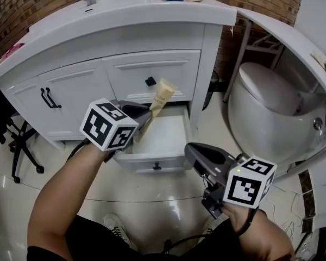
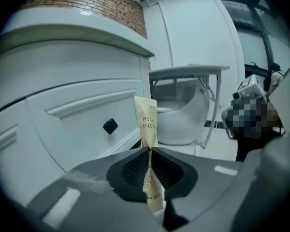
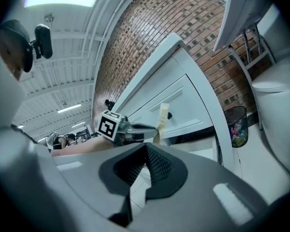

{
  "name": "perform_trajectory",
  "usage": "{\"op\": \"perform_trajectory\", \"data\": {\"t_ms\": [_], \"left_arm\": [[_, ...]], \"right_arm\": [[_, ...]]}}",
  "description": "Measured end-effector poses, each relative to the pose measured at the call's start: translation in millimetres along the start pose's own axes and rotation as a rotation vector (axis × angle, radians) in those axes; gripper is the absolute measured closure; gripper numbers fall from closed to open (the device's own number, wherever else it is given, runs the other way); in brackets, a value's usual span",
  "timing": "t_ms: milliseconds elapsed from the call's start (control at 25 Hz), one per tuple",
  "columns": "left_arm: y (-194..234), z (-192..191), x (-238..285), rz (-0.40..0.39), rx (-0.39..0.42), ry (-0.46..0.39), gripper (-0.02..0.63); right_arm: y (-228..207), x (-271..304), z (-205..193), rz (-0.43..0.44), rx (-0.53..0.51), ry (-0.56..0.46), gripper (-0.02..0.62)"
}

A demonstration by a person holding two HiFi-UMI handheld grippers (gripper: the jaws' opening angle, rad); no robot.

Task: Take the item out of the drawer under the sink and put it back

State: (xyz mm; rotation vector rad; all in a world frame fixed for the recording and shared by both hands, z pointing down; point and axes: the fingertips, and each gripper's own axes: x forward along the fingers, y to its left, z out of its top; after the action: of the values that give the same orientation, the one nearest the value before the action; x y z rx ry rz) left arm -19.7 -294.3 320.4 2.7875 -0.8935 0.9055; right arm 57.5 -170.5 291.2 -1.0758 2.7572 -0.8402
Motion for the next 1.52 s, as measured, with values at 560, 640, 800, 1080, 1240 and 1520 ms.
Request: {"op": "perform_trajectory", "data": {"t_ms": [560, 640, 800, 1080, 1240, 1520], "left_arm": [[8.0, -81.0, 100.7, -0.076, 0.083, 0.375, 0.578], [6.1, -87.0, 108.4, -0.099, 0.091, 0.410, 0.574], [7.2, -98.9, 120.1, -0.107, 0.107, 0.449, 0.573], [15.3, -107.9, 131.2, -0.077, 0.131, 0.446, 0.554], [16.6, -98.4, 127.0, -0.074, 0.125, 0.400, 0.546], [12.2, -89.2, 108.9, -0.084, 0.111, 0.382, 0.558]], "right_arm": [[-9.6, -5.4, 3.1, -0.001, 0.012, -0.003, 0.591], [-12.1, -5.5, 3.3, -0.005, 0.016, 0.000, 0.591], [-15.6, -6.6, 4.6, -0.010, 0.022, -0.001, 0.591], [-19.7, -6.7, 5.2, -0.019, 0.026, -0.003, 0.591], [-18.5, -5.5, 4.6, -0.019, 0.022, -0.001, 0.591], [-16.2, -1.4, 1.5, -0.021, 0.014, 0.007, 0.591]]}}
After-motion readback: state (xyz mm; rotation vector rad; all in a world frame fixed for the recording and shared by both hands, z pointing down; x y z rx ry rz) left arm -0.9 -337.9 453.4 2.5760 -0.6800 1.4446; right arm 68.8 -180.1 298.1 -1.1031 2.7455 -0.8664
